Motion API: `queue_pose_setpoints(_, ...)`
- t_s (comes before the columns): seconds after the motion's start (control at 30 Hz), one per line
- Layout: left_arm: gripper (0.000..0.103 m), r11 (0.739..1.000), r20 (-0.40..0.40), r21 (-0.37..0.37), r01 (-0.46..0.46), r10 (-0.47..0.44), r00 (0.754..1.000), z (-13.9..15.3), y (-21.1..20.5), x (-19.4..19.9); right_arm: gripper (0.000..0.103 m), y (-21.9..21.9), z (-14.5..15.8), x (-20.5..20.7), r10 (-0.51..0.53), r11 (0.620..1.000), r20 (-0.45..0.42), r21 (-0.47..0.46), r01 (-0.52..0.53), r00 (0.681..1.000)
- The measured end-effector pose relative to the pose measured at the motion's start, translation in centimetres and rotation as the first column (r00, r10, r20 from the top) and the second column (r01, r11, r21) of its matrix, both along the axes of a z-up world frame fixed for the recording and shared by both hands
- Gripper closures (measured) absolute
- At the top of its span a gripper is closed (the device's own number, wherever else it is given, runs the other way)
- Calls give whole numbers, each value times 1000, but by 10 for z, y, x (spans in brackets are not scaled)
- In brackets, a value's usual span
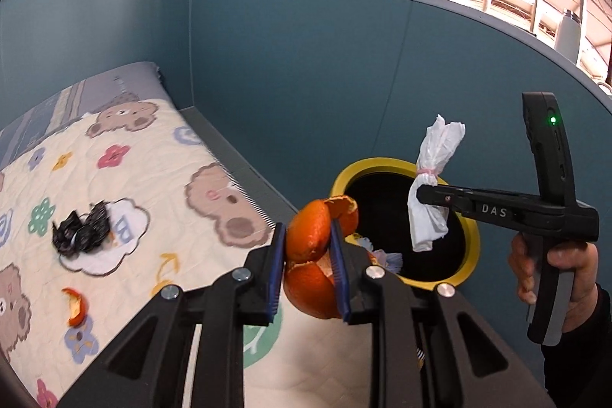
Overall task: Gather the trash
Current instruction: 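Carry the orange peel and tissue bundle over the yellow-rimmed bin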
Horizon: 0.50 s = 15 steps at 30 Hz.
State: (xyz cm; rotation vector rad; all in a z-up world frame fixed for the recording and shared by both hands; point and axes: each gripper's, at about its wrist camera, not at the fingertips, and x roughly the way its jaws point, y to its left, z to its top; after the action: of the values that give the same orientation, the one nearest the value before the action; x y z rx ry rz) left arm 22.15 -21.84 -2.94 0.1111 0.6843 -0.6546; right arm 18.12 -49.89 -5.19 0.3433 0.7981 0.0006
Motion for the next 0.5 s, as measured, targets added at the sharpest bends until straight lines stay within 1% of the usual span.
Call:
queue_pose_setpoints(0.23,81,999,-4,9,49,-49,999,-7,-33,12,88,-30,-3,-1,-57,998,5,-4,57,998)
queue_pose_setpoints(0.37,81,997,-9,27,74,-74,997,-16,-53,22,88,-42,-7,1,-76,997,2,-9,76,997)
queue_pose_setpoints(0.5,81,995,-19,28,97,-97,995,-23,-71,31,88,-52,-13,6,-96,995,-8,-11,96,995)
